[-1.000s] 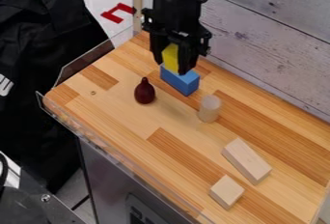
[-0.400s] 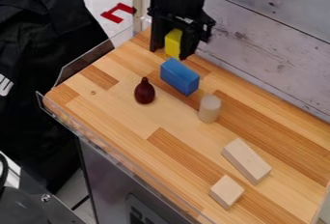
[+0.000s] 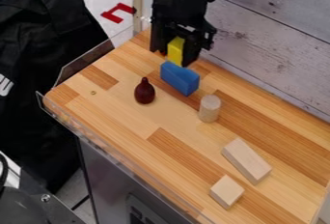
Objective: Put the yellow cube on top of the blue rectangular block
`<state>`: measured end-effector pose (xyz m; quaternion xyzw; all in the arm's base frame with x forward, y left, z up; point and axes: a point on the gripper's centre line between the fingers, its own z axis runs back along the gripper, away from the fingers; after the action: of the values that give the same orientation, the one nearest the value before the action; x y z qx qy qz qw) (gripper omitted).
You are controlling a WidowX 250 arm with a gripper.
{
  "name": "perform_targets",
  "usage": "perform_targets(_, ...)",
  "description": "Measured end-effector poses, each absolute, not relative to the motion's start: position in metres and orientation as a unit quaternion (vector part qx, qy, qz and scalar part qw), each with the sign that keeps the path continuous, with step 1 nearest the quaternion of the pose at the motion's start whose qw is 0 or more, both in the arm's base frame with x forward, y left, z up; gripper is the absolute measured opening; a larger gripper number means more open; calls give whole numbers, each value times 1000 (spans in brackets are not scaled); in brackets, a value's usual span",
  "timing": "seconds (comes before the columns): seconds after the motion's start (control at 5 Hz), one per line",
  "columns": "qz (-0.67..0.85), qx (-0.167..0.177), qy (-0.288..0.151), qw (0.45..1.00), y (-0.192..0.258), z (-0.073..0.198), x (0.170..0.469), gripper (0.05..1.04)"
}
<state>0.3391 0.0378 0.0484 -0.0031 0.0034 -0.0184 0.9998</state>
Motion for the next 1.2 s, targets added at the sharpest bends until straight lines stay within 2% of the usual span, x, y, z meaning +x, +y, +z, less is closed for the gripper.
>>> perform_targets(0.2,-32,-24,-3,999,31,35,336,586)
perform_targets(0.4,-38,-23,13,999,31,22,334,586)
perform_targets(1.2,-25,-12,7,1000,39,34,345,586)
